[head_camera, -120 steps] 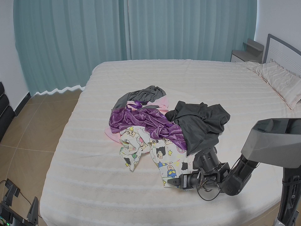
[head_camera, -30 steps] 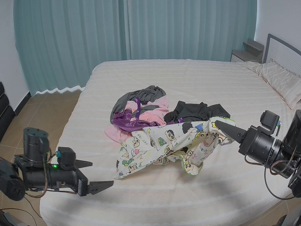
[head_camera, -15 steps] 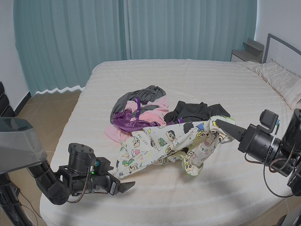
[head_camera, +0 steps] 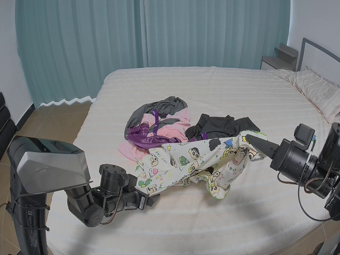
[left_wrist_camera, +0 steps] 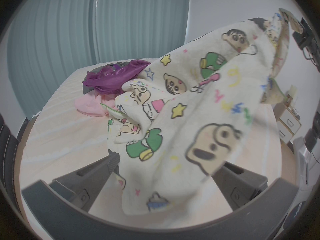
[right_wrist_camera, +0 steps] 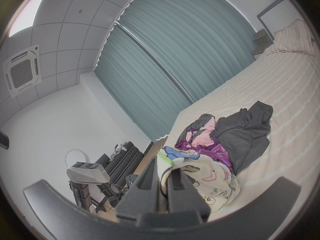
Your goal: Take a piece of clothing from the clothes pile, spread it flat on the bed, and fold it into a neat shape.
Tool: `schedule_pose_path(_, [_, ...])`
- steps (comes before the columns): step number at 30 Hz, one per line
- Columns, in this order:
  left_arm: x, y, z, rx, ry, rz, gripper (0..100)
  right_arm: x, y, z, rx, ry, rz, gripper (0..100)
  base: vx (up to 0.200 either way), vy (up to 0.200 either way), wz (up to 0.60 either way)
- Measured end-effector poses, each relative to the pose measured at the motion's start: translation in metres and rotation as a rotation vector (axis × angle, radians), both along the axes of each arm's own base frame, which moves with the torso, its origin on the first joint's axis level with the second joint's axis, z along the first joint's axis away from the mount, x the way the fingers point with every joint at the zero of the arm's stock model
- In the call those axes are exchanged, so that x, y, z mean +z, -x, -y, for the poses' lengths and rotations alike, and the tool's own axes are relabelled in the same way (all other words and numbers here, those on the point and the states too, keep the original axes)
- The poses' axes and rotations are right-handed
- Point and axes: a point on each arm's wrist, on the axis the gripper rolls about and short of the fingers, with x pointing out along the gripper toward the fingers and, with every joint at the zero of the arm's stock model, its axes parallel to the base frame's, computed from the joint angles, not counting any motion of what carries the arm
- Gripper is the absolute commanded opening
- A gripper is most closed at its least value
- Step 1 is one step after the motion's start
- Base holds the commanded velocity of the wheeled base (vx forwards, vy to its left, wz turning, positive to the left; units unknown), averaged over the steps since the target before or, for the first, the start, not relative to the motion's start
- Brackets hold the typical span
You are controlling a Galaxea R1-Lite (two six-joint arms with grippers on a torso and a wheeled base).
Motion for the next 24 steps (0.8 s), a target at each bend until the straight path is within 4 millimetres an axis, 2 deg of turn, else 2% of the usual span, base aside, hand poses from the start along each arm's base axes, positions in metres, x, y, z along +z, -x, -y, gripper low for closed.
schedule_pose_path(1, [-0.004,-0.005,0.002,0.019,0.004,0.002,100,0.0,0.0,0.0,0.0,0.001,-0.001,0,0.0,0.0,0.0])
schedule_pose_path(2, [-0.006,-0.007,0.003,0.03,0.009,0.0,0,-0.001,0.0,0.0,0.0,0.001,-0.002,0,0.0,0.0,0.0])
schedule_pose_path(8, [-0.016,-0.016,0.008,0.101,0.082,-0.042,0,-0.002,-0.002,0.004,-0.017,0.004,-0.01,0,0.0,0.0,0.0])
schedule_pose_path(14, [-0.011,-0.007,0.003,0.133,0.109,-0.062,0,-0.009,-0.006,0.009,-0.049,0.02,-0.034,0,0.0,0.0,0.0])
schedule_pose_path(19, [0.012,0.007,-0.004,0.171,0.149,-0.033,0,-0.017,-0.011,0.013,-0.082,0.032,-0.065,0,0.0,0.0,0.0])
schedule_pose_path(24, [0.058,0.017,-0.01,0.248,0.238,0.071,0,-0.021,-0.02,0.015,-0.13,0.022,-0.092,0,0.0,0.0,0.0])
